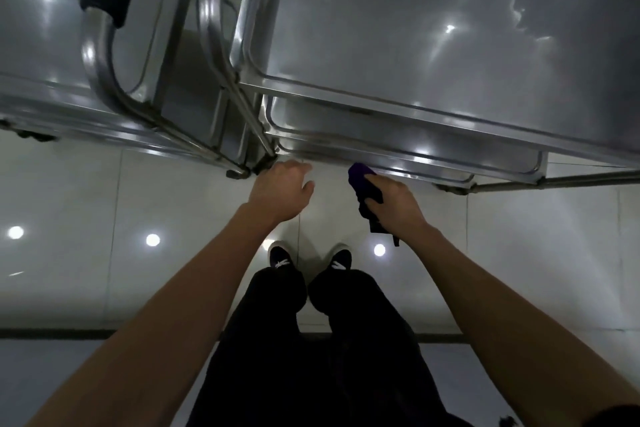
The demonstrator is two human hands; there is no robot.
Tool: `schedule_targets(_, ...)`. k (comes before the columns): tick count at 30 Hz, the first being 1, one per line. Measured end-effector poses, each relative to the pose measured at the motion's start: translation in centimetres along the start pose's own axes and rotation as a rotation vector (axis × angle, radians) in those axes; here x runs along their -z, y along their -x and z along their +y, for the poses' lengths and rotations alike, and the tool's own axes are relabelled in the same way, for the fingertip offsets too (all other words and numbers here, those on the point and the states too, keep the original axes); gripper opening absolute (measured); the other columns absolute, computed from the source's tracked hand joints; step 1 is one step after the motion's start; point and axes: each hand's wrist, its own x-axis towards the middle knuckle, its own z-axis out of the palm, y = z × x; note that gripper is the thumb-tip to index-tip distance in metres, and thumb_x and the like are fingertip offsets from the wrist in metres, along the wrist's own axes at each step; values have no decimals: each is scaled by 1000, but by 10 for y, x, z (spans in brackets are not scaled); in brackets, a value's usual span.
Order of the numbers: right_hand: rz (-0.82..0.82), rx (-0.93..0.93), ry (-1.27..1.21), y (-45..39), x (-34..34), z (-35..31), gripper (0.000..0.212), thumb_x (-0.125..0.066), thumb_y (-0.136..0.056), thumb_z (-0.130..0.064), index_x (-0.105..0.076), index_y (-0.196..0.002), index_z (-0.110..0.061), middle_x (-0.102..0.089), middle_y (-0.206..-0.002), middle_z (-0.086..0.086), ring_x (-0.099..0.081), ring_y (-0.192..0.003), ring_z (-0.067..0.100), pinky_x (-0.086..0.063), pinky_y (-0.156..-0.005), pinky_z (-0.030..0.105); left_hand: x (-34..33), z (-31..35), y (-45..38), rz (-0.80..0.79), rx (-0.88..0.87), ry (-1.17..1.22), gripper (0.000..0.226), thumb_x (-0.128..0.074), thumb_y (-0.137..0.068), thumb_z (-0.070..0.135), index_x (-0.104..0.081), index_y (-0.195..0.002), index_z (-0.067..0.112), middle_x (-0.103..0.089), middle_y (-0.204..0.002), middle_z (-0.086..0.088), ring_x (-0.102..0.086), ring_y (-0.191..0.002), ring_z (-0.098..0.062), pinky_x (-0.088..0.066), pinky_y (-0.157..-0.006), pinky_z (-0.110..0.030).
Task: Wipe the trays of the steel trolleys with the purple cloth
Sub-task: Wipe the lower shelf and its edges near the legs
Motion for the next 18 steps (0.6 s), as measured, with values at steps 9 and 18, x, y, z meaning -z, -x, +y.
schedule_targets(9, 178, 10, -114, -139, -51, 46, 56, -60, -98, -17, -40, -150, -15, -46, -150, 11, -47, -133, 25, -36, -112, 29, -61, -38, -126, 56, -26, -99, 49, -51, -97, 35, -46, -145, 26, -50, -147, -6, -48, -132, -31, -44, -105, -49)
schedule_targets(18, 330, 159, 192, -257, -101, 89, 48, -28, -109, -25, -26, -156, -18, -13, -165, 8, -9, -153, 24, -10, -124, 42, -133, -80, -223, 319, -64, -198, 39, -48, -99, 37, -57, -137, 33, -48, -144, 1, -37, -138, -23, -32, -109, -55)
